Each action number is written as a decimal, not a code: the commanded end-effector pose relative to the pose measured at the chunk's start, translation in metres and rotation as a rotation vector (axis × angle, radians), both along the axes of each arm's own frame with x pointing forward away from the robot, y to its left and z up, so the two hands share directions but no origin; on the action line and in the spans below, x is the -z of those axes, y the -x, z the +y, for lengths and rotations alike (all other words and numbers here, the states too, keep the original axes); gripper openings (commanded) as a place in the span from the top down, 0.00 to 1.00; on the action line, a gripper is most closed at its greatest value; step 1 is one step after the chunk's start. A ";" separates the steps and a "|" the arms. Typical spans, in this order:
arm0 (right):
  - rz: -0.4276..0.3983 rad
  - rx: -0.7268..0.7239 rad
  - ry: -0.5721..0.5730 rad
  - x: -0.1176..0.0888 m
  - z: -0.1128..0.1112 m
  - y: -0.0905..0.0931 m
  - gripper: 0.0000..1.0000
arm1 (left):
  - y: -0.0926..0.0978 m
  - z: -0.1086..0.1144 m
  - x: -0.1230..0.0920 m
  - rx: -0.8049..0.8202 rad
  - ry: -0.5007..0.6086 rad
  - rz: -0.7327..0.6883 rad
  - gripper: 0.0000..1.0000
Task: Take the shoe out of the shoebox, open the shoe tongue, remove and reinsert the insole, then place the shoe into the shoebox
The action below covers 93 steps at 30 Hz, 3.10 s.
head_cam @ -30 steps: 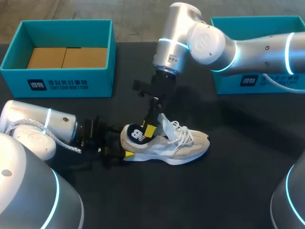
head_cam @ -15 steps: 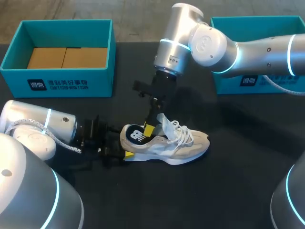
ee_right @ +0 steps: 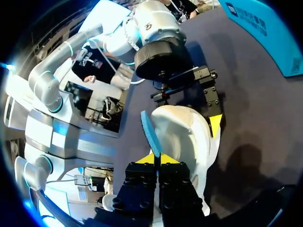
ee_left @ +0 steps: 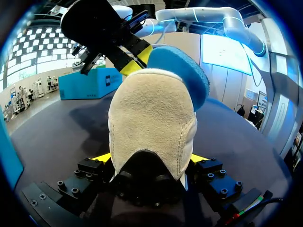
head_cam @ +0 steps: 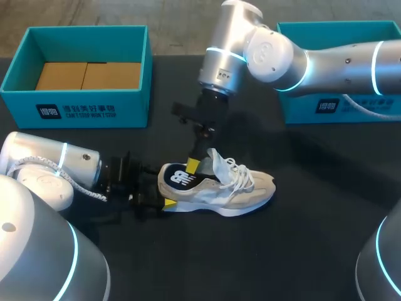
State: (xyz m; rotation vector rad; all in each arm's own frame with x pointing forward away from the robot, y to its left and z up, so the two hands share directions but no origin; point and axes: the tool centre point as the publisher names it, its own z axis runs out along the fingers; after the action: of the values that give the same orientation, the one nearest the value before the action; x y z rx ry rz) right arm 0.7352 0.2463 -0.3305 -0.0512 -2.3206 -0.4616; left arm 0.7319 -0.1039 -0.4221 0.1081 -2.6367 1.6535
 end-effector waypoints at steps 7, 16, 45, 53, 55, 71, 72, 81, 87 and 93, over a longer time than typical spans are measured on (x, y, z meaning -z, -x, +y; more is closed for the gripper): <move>-0.032 -0.056 -0.006 -0.015 0.006 -0.022 1.00 | -0.001 0.000 0.003 0.001 -0.002 0.001 1.00; -0.062 -0.112 -0.019 -0.024 0.023 -0.040 1.00 | -0.001 0.000 0.003 0.001 -0.002 0.001 1.00; -0.060 0.059 -0.093 -0.016 0.008 -0.026 0.54 | -0.001 0.000 0.003 0.001 -0.002 0.001 1.00; -0.066 0.109 -0.111 -0.011 0.005 -0.023 0.54 | -0.001 0.000 0.003 0.001 -0.002 0.001 1.00; -0.066 0.112 -0.113 -0.009 0.006 -0.022 0.54 | -0.001 0.000 0.003 0.001 -0.002 0.001 1.00; -0.053 0.123 -0.135 -0.003 0.017 -0.014 0.56 | -0.001 0.000 0.003 0.001 -0.002 0.001 1.00; -0.051 0.119 -0.136 -0.002 0.018 -0.014 0.57 | -0.001 0.000 0.003 0.001 -0.002 0.001 1.00; -0.045 0.115 -0.138 0.000 0.021 -0.015 1.00 | -0.001 0.000 0.003 0.001 -0.002 0.001 1.00; -0.058 0.116 -0.148 -0.007 0.021 -0.021 1.00 | -0.001 0.000 0.003 0.001 -0.002 0.001 1.00; -0.101 0.134 -0.187 -0.026 0.022 -0.034 1.00 | -0.001 0.000 0.003 0.001 -0.002 0.001 1.00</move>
State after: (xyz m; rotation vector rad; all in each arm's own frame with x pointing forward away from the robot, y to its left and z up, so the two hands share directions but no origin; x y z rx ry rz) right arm 0.7677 0.2721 -0.3144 -0.0921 -2.3566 -0.7528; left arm 0.7320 -0.1037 -0.4221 0.1086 -2.6368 1.6533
